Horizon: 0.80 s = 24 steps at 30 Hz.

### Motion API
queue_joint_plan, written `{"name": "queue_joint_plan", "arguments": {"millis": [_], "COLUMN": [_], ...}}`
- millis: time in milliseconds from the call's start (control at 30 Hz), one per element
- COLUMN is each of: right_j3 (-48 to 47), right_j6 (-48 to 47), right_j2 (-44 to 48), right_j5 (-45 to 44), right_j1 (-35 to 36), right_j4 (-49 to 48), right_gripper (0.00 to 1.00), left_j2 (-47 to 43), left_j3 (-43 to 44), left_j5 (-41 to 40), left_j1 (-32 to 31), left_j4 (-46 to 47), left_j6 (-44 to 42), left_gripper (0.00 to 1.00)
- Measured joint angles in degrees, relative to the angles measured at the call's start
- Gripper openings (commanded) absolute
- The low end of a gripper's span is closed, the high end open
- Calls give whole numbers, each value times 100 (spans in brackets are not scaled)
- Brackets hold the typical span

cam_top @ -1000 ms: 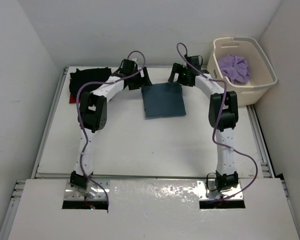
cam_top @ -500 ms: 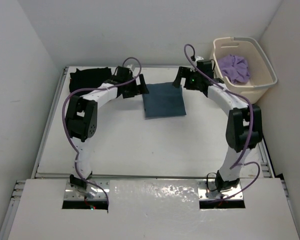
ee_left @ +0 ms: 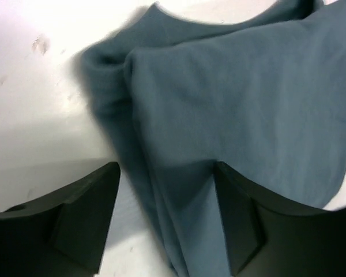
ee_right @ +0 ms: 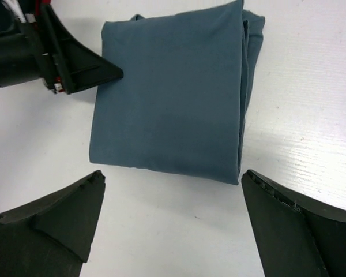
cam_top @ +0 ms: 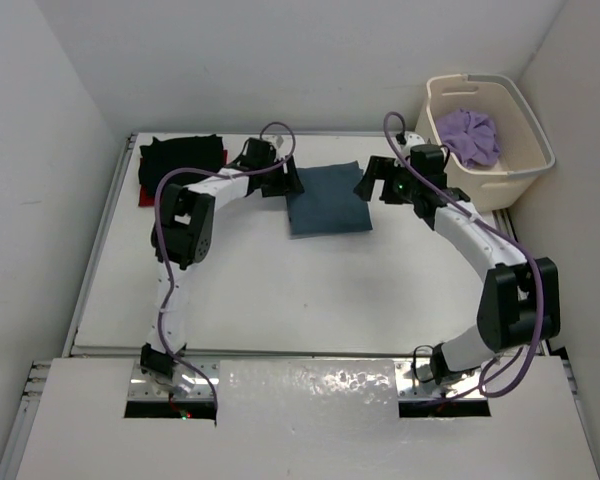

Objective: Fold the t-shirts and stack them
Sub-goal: Fold the long partially folded tshirt into a neat square, then put the neatly folded tshirt into the corner of the board with the left arm

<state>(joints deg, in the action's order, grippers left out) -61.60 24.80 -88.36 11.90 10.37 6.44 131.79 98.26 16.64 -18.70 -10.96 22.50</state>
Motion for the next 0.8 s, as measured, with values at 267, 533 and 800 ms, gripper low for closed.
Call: {"name": "queue_joint_plan", "arguments": {"millis": [267,533,800], "right_j3": [55,205,518], "right_j6": [-92,-247,-501], "right_j2": [249,334,732], "right_j5": [-164,-468,-1060], "right_j1": [0,-2,-13], "right_j4": [-20,20,129], "right_gripper": [99,99,99], "left_j2": [590,678,310], "left_j3": [787,1029,896], "left_j5": [-96,-527,-1246], "left_j1": [-153,-310,-372], "left_j4": [-111,-387,-688], "left_j6": [-107,-431,-1561], "left_gripper": [27,0,0]}}
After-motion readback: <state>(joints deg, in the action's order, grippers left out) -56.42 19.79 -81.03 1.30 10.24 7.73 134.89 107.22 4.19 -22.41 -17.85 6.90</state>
